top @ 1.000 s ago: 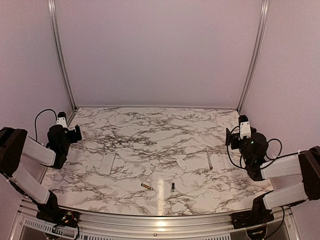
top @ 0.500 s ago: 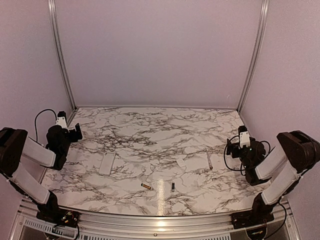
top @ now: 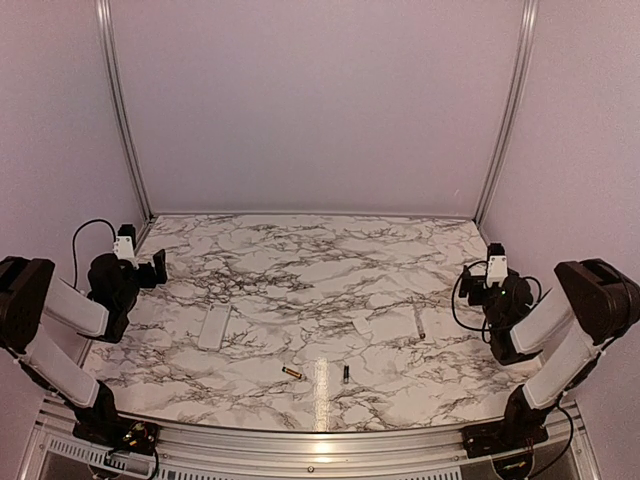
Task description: Unload the batteries from the remote control
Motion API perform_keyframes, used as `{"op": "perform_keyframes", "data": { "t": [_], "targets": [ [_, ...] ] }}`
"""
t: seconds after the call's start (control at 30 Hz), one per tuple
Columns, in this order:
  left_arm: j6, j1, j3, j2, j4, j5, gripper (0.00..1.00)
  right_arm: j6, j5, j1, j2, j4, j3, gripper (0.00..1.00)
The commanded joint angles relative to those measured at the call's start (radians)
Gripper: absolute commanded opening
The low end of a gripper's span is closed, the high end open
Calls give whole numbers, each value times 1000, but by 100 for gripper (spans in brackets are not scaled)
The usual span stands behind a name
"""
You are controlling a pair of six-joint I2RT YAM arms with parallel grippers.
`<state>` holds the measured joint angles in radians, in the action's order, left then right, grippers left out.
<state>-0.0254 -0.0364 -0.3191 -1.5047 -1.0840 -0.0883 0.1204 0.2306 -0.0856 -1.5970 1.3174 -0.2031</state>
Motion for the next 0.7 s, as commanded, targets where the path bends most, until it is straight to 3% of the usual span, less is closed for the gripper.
{"op": "perform_keyframes", "data": {
  "t": [0.0,0.1,0.2,0.67],
  "targets": [
    [-22,17,8,8,-34,81,99,-38,69,8,-4,81,-22,99],
    [-27,13,28,10,-58,103,99,-38,67,7,-4,81,-22,99],
    [17,8,67,-35,-186,-70,99,-38,66,7,-4,80,-22,98],
    [18,8,62,-25,-151,-57,99,-38,65,8,-6,76,-24,99]
  ]
}}
